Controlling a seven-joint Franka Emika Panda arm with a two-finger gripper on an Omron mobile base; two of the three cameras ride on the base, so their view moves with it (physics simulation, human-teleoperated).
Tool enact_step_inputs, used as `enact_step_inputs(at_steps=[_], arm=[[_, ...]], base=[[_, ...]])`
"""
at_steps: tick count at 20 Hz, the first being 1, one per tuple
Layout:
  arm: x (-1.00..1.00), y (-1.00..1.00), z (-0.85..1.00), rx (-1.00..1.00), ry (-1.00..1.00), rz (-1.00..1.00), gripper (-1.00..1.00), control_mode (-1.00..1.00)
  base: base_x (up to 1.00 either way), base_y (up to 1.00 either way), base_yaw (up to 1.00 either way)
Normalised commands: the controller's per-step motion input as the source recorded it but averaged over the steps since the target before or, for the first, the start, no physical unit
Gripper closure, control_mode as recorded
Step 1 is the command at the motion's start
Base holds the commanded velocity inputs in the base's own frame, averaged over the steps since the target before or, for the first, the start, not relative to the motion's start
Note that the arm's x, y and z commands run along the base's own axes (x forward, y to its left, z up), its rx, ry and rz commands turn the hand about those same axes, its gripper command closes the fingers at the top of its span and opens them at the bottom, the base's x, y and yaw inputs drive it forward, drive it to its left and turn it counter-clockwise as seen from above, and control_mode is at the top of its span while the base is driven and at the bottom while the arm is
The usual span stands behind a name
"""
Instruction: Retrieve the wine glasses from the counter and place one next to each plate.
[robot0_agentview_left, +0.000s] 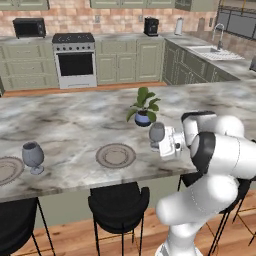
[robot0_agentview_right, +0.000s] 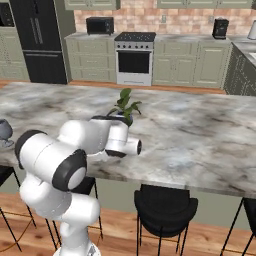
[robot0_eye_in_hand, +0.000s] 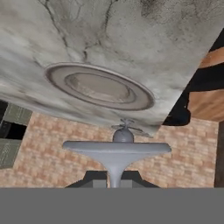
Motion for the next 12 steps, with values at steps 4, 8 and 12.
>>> enact_step_inputs(at_steps=[4, 8, 12], arm=[[0.25, 0.07, -0.4, 0.0, 0.0, 0.0, 1.0, -1.0], [0.25, 0.08, -0.4, 0.0, 0.0, 0.0, 1.0, -1.0], [0.37, 0.04, -0.41, 0.0, 0.0, 0.0, 1.0, -1.0]], base=[[0.0, 0.0, 0.0], [0.0, 0.0, 0.0], [0.0, 0.0, 0.0]])
